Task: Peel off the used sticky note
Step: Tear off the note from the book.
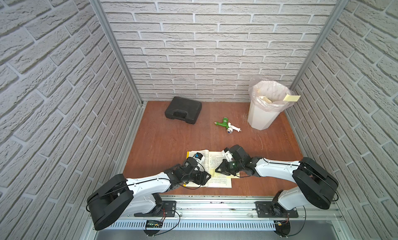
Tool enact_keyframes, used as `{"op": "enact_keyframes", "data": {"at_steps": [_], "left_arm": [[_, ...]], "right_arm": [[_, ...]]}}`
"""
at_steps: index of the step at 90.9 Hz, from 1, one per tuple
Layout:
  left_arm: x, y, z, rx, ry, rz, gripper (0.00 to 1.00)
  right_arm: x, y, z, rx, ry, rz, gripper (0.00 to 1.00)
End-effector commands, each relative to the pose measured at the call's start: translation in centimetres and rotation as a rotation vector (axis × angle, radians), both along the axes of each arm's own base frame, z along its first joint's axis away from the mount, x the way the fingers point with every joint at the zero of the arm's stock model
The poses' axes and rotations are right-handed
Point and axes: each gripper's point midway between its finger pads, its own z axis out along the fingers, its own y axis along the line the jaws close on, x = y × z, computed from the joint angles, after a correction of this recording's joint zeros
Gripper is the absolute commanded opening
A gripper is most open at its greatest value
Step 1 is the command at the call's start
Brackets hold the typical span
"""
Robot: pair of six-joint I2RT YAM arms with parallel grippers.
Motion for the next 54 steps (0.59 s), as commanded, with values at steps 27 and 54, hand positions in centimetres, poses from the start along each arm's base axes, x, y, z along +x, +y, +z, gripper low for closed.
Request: {"op": "enact_keyframes", "data": {"at_steps": [27,54], "left_arm": [[-1.2,1.8,-2.5,0.073,0.065,0.019,0.78],[-1.2,1.7,-2.5,0.070,0.066,0.016,0.78]], "right_arm": [[2.1,1.1,1.9,0.073,-0.051,-0.093,0.03],[3.1,0.6,3.7,0.031,-0.115,-0.093,0.03]]}}
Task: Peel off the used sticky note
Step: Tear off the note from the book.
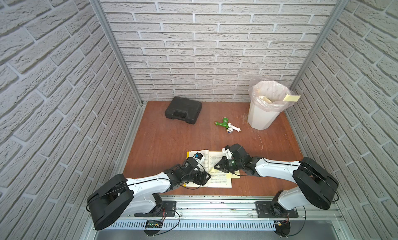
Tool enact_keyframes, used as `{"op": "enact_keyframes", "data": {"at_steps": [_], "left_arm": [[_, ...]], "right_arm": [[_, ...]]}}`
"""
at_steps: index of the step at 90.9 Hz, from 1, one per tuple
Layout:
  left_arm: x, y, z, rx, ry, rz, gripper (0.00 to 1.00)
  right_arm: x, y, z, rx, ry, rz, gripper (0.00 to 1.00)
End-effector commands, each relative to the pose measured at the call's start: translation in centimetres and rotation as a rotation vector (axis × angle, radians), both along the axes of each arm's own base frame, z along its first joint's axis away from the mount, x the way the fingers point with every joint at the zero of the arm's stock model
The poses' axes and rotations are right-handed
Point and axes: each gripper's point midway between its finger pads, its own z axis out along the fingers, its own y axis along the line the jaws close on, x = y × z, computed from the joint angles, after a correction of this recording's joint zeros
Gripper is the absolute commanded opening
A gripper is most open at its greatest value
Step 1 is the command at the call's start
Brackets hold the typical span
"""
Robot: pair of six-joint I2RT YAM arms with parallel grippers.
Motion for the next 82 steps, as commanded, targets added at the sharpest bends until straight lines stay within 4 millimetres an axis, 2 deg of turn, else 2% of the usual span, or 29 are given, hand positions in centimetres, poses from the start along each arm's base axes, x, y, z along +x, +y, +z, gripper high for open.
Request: {"op": "enact_keyframes", "data": {"at_steps": [1,21,36,57,82], "left_arm": [[-1.2,1.7,-2.4,0.072,0.068,0.015,0.78],[-1.2,1.6,-2.4,0.074,0.066,0.012,0.78],[-1.1,1.6,-2.2,0.074,0.061,0.008,0.78],[-1.0,1.5,-2.1,0.076,0.059,0.003,0.78],[-0.8,1.5,-2.0,0.087,0.061,-0.005,0.78]], "right_arm": [[1.5,0.2,2.8,0.003,-0.097,-0.009,0.03],[2.7,-0.6,5.4,-0.032,-0.167,-0.004,0.03],[4.4,-2.0,8.8,-0.077,-0.264,-0.002,0.03],[7.8,-5.2,15.9,-0.113,-0.428,-0.050,0.03],[12.6,-10.0,24.2,-0.108,-0.584,-0.167,0.03]]}}
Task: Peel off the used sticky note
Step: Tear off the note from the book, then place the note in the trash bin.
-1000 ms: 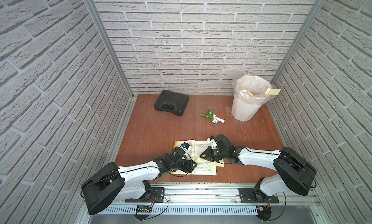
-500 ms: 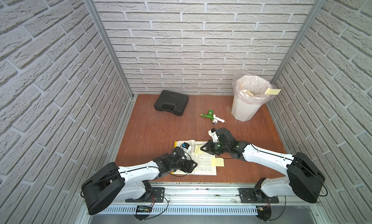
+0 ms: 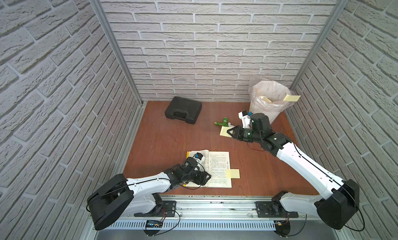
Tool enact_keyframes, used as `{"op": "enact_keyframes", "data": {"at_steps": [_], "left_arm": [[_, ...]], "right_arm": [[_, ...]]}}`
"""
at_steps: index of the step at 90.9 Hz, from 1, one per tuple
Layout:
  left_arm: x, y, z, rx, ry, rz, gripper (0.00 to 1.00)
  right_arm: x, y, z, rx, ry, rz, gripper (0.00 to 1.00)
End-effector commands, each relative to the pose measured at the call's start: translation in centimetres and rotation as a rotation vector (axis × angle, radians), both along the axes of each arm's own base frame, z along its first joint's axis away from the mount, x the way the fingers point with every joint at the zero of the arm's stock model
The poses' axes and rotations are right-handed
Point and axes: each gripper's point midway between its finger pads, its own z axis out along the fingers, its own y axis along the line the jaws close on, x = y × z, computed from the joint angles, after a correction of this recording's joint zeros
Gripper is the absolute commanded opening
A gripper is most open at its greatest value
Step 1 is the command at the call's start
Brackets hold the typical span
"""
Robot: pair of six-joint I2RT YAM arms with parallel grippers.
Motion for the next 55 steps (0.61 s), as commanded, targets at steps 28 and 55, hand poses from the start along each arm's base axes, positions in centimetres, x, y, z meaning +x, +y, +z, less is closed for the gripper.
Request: {"op": "enact_keyframes", "data": {"at_steps": [28,55], "left_arm": [[-0.8,1.1,-2.1,0.085,0.072,-0.012,0.78],[-0.7,1.1,-2.1,0.086,0.072,-0.012,0.78]], "right_arm": [[7.0,-8.7,11.3,0.015,-0.232,-0.179,0.03],[13.1,-17.4,13.8,0.028,-0.254,-0.391,0.03]]}}
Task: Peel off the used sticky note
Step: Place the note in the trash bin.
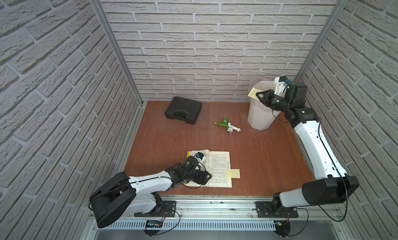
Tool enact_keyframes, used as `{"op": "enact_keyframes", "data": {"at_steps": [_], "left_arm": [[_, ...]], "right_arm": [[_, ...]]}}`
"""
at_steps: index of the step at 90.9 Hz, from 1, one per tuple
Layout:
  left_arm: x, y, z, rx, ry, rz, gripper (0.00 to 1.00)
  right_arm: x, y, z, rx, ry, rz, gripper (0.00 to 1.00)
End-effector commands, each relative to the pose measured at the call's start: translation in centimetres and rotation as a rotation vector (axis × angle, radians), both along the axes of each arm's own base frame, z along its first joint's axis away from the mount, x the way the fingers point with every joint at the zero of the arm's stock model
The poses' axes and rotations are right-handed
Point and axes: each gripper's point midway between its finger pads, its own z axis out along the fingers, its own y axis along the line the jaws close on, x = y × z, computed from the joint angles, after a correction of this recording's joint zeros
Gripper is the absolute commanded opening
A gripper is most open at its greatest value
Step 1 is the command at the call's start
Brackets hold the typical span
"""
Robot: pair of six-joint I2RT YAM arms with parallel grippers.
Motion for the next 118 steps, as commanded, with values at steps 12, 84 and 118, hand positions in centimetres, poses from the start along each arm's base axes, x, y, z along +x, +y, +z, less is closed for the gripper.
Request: {"op": "enact_keyframes", "data": {"at_steps": [12,84,118], "left_arm": [[-0.9,1.3,-2.0,0.076,0.062,-0.001,0.78],[-0.8,1.3,-2.1,0.079,0.058,0.005,0.78],[-0.3,1.2,-0.4,0.083,0.021,-0.008,0.79]], "right_arm": [[3.6,-5.4,0.3,-0.015,0.009,-0.117,0.03],[7.5,-11.4,-1.1,-0.119,0.104,-0.198,0.46],[1.1,-6.3,0.4,0.012,0.009,-0.105,0.46]]}}
